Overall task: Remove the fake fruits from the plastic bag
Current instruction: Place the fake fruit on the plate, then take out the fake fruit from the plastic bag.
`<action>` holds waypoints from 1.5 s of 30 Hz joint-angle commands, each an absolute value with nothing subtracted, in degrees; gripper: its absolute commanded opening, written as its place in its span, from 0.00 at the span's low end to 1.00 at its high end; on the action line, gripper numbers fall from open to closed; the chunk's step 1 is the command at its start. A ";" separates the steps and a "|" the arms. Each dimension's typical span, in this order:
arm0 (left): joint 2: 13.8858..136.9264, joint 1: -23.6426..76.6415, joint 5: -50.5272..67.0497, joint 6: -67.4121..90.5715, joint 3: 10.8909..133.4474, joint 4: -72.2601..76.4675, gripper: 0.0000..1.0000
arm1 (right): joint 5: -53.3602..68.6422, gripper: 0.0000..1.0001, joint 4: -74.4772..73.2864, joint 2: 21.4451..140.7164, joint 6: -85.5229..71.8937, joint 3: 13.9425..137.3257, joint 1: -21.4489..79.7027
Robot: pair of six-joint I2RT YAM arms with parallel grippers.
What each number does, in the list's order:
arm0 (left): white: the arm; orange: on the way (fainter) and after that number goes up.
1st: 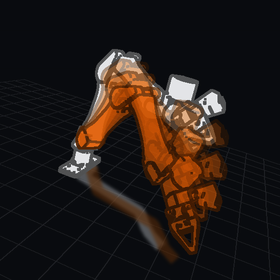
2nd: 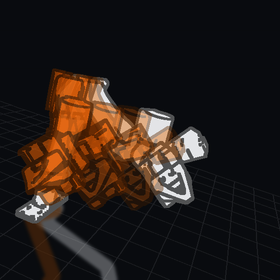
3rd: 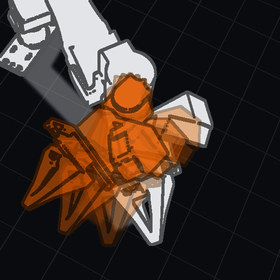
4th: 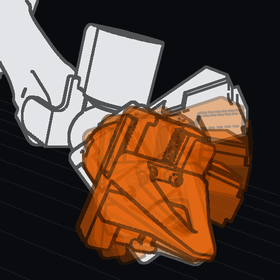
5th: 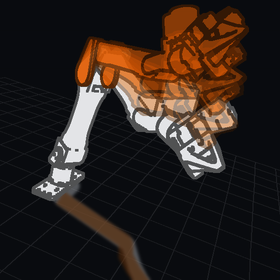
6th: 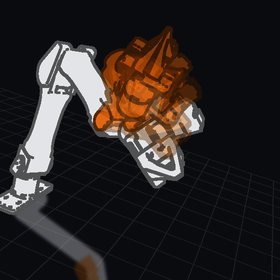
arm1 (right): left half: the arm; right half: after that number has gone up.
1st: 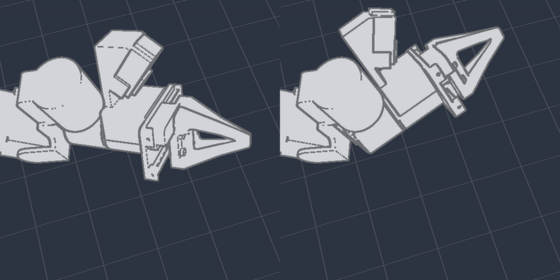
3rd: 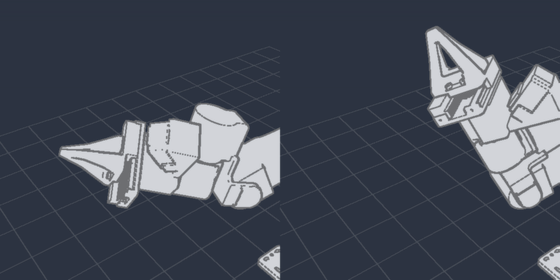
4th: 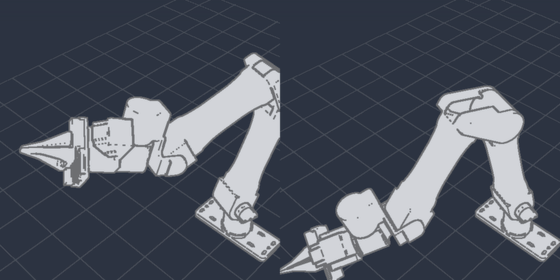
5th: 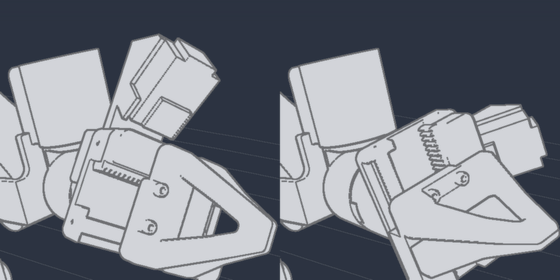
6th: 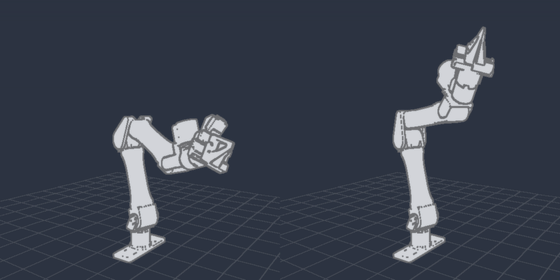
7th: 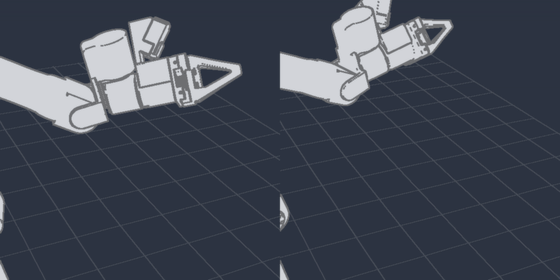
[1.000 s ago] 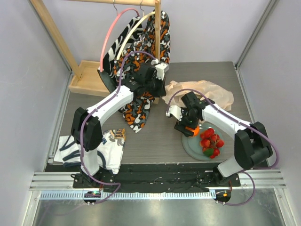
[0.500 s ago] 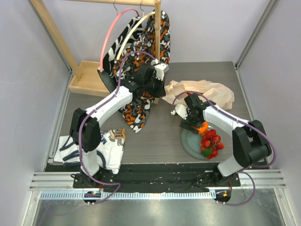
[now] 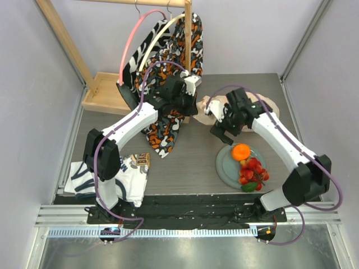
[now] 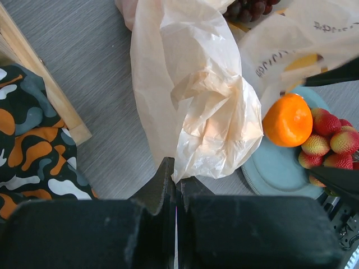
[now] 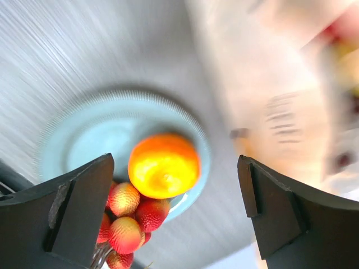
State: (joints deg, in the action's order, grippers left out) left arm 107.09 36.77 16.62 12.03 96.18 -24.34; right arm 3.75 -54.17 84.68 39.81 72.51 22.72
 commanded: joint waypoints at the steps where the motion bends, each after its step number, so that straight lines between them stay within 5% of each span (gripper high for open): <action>1: 105.82 36.91 18.28 13.00 98.61 -22.41 0.00 | 17.56 1.00 -63.19 77.35 38.76 83.74 22.59; 6: 105.56 36.91 19.24 13.97 98.26 -22.41 0.00 | 11.00 0.98 -53.01 76.46 29.45 84.47 22.41; 13: 103.54 36.91 21.27 15.55 96.68 -22.06 0.00 | 3.17 0.42 -43.61 87.44 26.19 84.65 21.62; 16: 103.27 36.91 21.27 15.99 97.03 -21.71 0.00 | -1.74 0.37 -39.39 89.55 28.38 79.12 21.71; 38: 93.69 36.91 31.02 16.09 89.66 -23.64 0.00 | -11.42 0.36 -36.56 105.64 26.63 88.76 12.49; 45: 92.55 37.09 32.87 15.12 84.99 -22.68 0.00 | -7.40 0.45 -39.98 107.14 26.46 91.93 8.17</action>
State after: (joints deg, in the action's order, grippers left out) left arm 94.85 36.80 30.33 15.97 86.83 -24.16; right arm -9.34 -39.00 108.12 27.64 88.18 8.60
